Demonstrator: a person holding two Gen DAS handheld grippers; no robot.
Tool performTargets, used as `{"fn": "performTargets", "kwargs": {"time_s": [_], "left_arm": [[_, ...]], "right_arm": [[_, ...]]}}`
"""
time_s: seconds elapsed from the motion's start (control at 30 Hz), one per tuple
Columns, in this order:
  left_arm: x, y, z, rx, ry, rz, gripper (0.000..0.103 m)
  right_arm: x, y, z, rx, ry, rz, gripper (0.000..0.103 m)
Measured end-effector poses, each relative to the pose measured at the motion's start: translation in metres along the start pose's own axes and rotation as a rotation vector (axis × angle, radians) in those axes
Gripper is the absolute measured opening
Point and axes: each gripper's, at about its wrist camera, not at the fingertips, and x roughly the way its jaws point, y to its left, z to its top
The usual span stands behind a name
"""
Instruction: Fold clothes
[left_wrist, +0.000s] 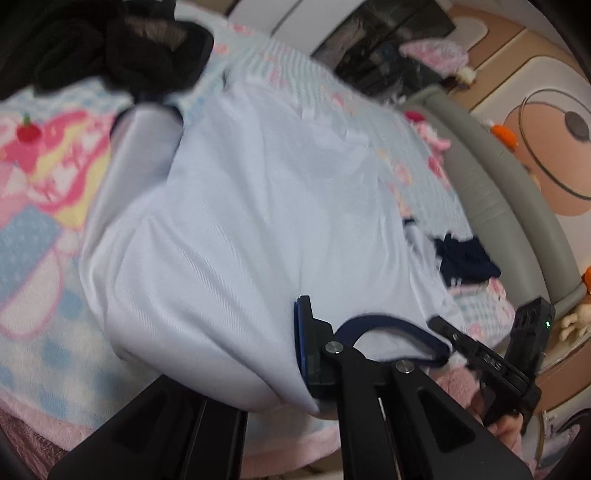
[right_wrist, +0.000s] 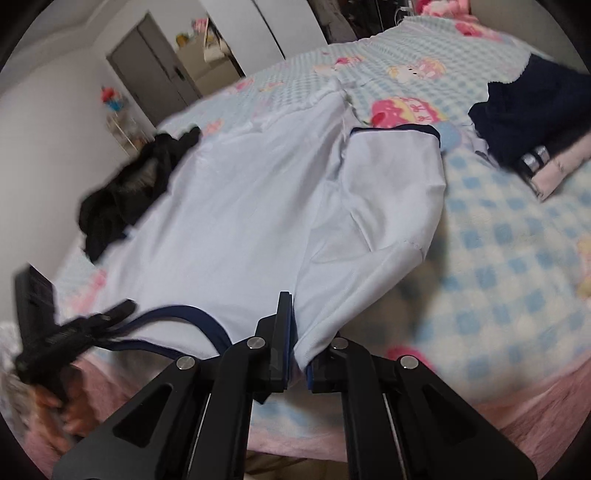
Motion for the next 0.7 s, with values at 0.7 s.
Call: {"fn": "performTargets", "kwargs": {"time_s": [0.7], "left_arm": [[-0.035, -0.079, 0.036, 0.304, -0.084, 0.119, 0.043]], "right_arm": [[-0.038, -0.009, 0.041, -0.105, -0.104, -0.051, 0.035]]}}
